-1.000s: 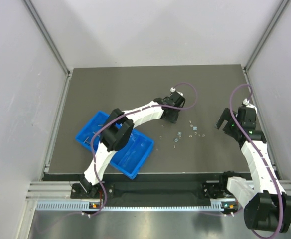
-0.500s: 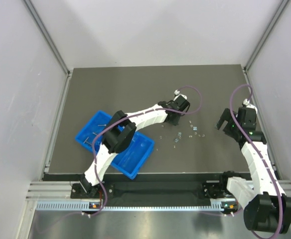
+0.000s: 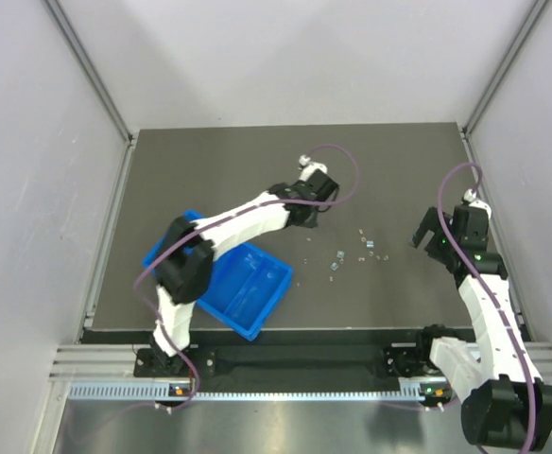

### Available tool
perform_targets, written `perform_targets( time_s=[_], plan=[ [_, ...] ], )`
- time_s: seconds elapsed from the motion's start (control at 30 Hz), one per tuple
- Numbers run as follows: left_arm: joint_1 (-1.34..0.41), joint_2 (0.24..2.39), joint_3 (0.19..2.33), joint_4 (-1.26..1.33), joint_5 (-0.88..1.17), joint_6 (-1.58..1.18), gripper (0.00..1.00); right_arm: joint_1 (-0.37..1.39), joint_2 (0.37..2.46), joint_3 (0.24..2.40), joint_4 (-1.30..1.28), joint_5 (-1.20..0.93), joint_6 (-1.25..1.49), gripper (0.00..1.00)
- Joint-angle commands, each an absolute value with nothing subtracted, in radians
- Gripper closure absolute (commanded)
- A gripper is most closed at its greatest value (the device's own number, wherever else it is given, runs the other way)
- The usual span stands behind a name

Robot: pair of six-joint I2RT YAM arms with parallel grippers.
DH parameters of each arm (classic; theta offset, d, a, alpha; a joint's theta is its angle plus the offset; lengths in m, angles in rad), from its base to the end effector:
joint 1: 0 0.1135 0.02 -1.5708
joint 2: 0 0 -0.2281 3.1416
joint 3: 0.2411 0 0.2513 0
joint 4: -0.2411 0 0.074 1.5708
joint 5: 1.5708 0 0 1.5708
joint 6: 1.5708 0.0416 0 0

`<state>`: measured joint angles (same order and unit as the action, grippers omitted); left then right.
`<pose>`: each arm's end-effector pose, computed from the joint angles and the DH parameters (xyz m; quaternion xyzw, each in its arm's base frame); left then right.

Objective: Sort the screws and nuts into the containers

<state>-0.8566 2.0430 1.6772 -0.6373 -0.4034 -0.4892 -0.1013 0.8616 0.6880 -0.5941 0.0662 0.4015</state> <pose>0.2963 -0.3168 0.1907 0.1167 0.9349 -0.0206 0.3344 0.2040 -0.0235 0.2233 0.2414 0.8878 0.0283 0.3908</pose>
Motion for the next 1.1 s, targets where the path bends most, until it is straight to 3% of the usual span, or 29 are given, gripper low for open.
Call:
perform_targets(
  time_s=[0.0, 0.13, 0.37, 0.9, 1.03, 1.07],
  plan=[
    [-0.796, 1.791, 1.564, -0.712, -0.486, -0.57, 0.83, -0.112, 0.835, 0.701, -0.589, 0.1, 0.399, 0.0],
    [-0.726, 1.565, 1.372, -0.771, -0.503, -0.666, 0.83, -0.112, 0.83, 0.693, -0.584, 0.104, 0.41, 0.0],
    [-0.511, 1.355, 1.097, -0.766, -0.483, -0.721, 0.83, -0.112, 0.877, 0.698, -0.557, 0.097, 0.402, 0.0],
    [-0.448, 1.361, 0.946, -0.69, -0.417, -0.747, 0.81, -0.112, 0.908, 0.701, -0.551, 0.098, 0.407, 0.0],
    [-0.448, 1.359, 0.965, -0.715, -0.419, -0.753, 0.67, -0.112, 0.91, 0.704, -0.551, 0.098, 0.407, 0.0],
    [-0.448, 1.355, 0.972, -0.718, -0.42, -0.753, 0.59, -0.112, 0.91, 0.706, -0.551, 0.097, 0.408, 0.0]
  ],
)
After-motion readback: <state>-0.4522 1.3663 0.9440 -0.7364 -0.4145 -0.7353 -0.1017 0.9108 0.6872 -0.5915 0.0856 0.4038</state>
